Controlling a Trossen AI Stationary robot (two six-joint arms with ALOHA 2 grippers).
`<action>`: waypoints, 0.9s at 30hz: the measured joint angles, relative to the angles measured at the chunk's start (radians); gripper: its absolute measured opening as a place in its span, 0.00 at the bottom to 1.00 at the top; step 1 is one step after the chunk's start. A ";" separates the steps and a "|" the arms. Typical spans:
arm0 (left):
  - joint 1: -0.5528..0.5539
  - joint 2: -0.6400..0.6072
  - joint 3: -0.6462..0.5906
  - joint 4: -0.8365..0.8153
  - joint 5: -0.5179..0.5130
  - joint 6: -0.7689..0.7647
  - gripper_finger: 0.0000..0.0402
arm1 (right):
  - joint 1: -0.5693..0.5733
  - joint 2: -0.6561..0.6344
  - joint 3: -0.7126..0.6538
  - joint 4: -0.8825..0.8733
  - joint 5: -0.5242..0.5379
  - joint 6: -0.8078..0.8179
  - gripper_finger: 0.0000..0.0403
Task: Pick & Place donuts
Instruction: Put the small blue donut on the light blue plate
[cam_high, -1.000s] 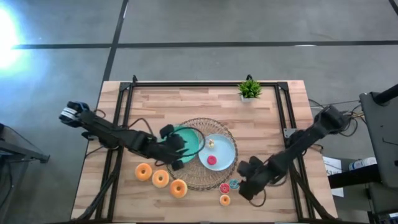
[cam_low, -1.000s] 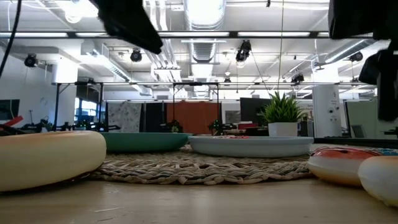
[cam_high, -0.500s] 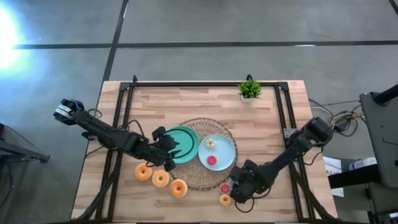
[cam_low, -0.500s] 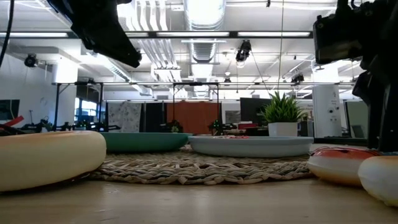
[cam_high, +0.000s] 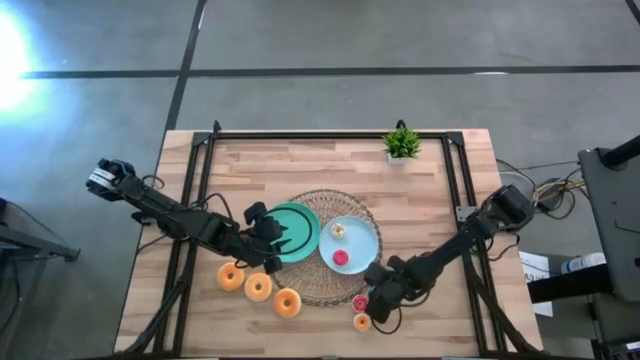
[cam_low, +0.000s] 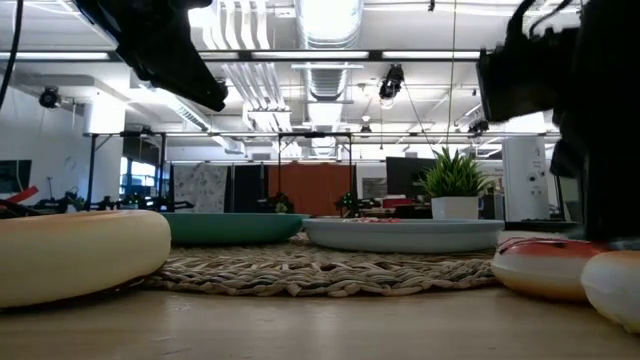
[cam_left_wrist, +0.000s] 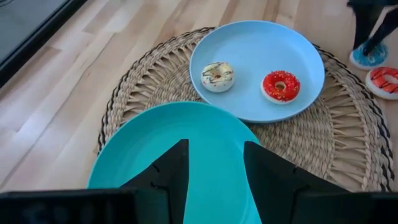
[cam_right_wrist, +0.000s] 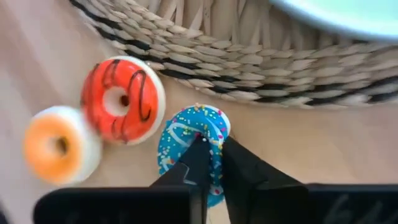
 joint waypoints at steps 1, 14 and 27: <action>0.000 0.000 0.000 0.000 0.000 0.000 0.32 | -0.004 -0.022 0.007 -0.026 0.005 -0.009 0.04; -0.006 0.000 0.000 0.002 0.001 -0.037 0.32 | -0.388 -0.162 -0.037 -0.072 0.116 -0.148 0.05; -0.008 0.000 -0.002 0.000 0.002 -0.105 0.32 | -0.504 -0.087 -0.023 -0.002 -0.012 -0.263 0.17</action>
